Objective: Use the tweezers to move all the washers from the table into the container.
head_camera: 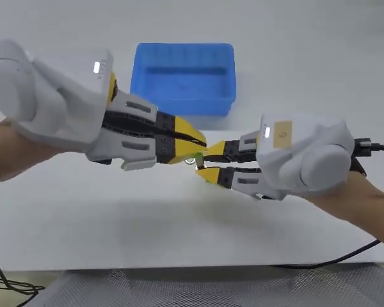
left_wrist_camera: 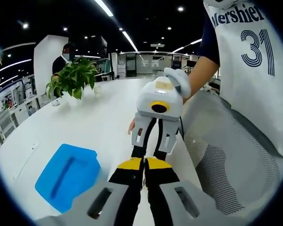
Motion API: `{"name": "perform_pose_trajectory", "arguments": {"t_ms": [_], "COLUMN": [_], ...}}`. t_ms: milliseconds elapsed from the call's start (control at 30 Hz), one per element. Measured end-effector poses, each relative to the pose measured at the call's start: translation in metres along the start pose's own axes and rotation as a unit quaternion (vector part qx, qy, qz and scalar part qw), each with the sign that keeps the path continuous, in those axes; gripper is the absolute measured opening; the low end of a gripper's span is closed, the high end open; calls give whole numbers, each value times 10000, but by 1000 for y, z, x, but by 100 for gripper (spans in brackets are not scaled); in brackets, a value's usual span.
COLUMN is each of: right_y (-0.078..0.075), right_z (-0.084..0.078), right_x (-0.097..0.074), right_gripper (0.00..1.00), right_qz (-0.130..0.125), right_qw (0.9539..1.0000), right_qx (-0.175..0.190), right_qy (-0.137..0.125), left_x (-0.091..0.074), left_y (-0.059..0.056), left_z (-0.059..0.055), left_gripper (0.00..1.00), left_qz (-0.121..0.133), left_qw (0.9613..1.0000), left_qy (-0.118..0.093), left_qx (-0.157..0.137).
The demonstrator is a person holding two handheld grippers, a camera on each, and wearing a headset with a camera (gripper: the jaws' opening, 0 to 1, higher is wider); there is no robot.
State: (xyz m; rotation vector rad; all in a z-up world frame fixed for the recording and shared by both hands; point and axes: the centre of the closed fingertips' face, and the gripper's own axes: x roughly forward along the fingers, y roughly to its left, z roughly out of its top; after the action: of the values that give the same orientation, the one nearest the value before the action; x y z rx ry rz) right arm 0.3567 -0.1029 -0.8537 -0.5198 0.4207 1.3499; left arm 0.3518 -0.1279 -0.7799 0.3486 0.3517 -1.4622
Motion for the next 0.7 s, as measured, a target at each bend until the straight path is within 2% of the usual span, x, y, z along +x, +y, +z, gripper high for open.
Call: {"name": "perform_pose_trajectory", "arguments": {"t_ms": [700], "right_y": [1], "right_z": [-4], "right_x": [2], "right_gripper": [10], "right_qz": [87], "right_qw": [9997], "right_qx": [216], "right_qy": [42], "left_x": [2], "left_y": [3], "left_z": [-1], "left_gripper": [5], "left_qz": [-29], "left_qw": [9998], "left_qy": [-35], "left_qx": [-176]}}
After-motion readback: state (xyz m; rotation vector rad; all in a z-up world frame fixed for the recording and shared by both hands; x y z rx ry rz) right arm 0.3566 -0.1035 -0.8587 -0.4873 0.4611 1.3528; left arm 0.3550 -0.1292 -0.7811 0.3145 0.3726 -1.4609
